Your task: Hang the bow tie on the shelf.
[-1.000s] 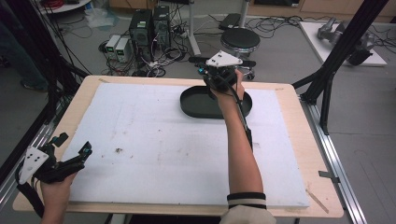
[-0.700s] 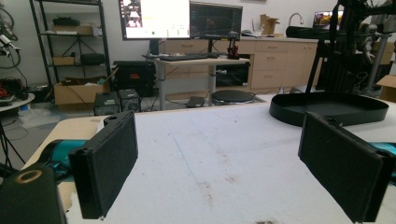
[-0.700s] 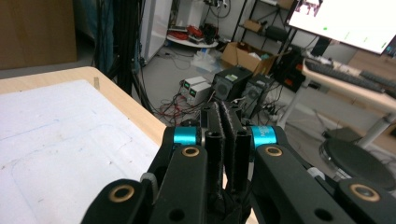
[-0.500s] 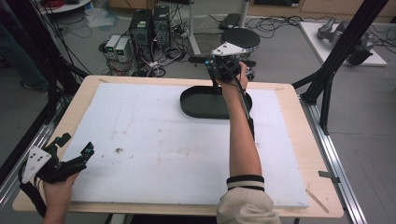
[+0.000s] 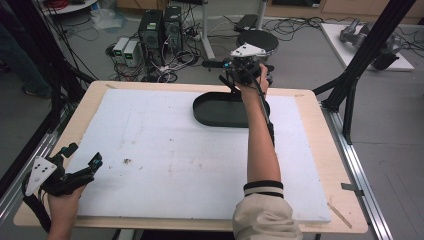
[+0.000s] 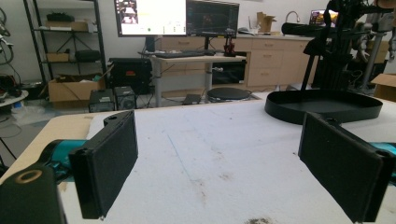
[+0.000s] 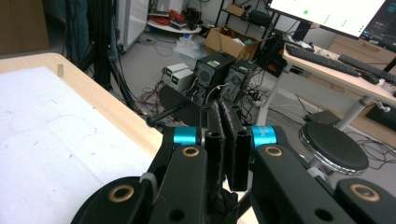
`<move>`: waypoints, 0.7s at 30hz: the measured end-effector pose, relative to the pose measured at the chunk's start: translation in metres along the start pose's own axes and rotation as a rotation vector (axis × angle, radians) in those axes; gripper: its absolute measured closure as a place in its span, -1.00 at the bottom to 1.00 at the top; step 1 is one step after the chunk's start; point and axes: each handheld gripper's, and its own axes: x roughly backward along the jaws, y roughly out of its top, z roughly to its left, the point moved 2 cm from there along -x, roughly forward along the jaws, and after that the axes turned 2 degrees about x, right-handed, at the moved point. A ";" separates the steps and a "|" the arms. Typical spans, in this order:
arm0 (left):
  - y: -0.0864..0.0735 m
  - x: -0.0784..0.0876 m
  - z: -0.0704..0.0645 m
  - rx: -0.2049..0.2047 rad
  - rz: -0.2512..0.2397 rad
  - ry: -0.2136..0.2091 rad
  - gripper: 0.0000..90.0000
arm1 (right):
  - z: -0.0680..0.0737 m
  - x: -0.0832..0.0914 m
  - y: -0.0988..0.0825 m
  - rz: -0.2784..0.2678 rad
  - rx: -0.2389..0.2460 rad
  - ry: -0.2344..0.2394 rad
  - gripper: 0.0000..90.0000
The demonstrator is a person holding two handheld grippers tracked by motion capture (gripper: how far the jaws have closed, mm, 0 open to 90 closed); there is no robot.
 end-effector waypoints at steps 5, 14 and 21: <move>0.000 0.001 0.002 0.005 -0.009 0.005 -0.72 | -0.002 -0.005 0.010 0.000 0.035 -0.010 0.96; -0.002 0.000 0.003 0.006 0.001 0.007 -0.72 | -0.008 -0.007 0.021 -0.022 0.030 0.019 0.96; -0.002 0.001 0.004 0.006 0.001 0.010 -0.72 | -0.012 -0.021 0.008 0.051 0.035 0.005 0.96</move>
